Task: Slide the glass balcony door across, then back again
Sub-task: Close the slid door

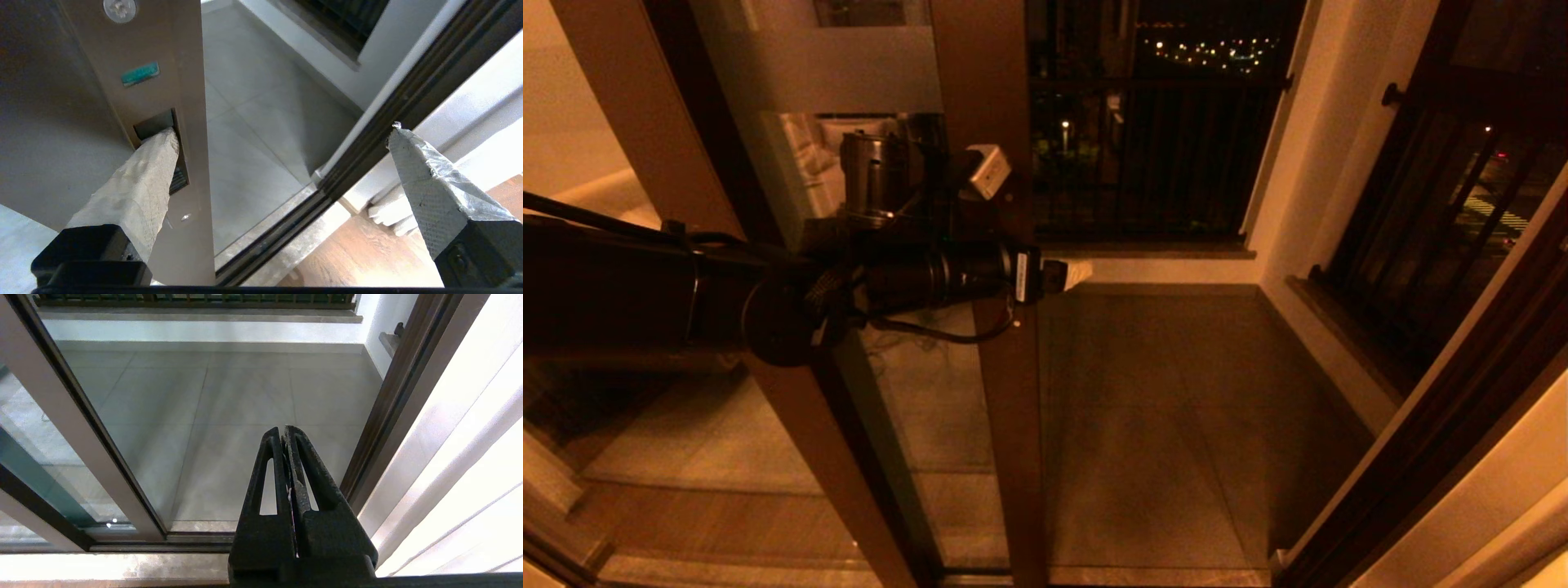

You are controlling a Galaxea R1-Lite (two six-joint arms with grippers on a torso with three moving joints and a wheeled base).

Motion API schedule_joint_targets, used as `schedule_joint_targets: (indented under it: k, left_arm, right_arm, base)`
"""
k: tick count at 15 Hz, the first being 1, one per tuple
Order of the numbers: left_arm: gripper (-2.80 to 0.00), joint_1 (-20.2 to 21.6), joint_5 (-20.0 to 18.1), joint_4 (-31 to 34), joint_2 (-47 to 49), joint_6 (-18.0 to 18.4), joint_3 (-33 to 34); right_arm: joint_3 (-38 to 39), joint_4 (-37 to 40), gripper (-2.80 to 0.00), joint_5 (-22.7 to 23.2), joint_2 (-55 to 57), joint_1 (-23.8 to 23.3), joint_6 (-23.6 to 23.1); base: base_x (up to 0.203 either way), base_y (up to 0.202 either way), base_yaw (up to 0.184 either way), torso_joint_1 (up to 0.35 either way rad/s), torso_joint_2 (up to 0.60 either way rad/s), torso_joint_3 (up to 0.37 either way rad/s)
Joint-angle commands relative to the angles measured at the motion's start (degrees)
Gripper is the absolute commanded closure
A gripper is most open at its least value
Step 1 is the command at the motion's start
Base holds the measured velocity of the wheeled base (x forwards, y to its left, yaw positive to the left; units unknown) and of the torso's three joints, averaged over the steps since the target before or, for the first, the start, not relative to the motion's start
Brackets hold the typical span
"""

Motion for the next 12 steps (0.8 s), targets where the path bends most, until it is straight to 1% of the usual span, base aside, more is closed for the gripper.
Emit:
schedule_joint_targets:
  k: [1,9,12]
  left_arm:
    - [-2.80,-0.3,0.1,0.1,0.1,-0.1,0.0]
    - [-2.80,-1.8,0.2,0.1,2.3,-0.1,-2.5]
    - [-2.80,-2.0,0.3,0.1,1.9,-0.1,-2.2]
  right_arm:
    - [0.0,0.0,0.00,0.1,0.0,0.0,0.0]
    - [0.0,0.0,0.00,0.1,0.0,0.0,0.0]
    - [0.0,0.0,0.00,0.1,0.0,0.0,0.0]
  base:
    - [0.000,0.000,0.000,0.000,0.00,0.000]
    - [0.000,0.000,0.000,0.000,0.00,0.000]
    - [0.000,0.000,0.000,0.000,0.00,0.000]
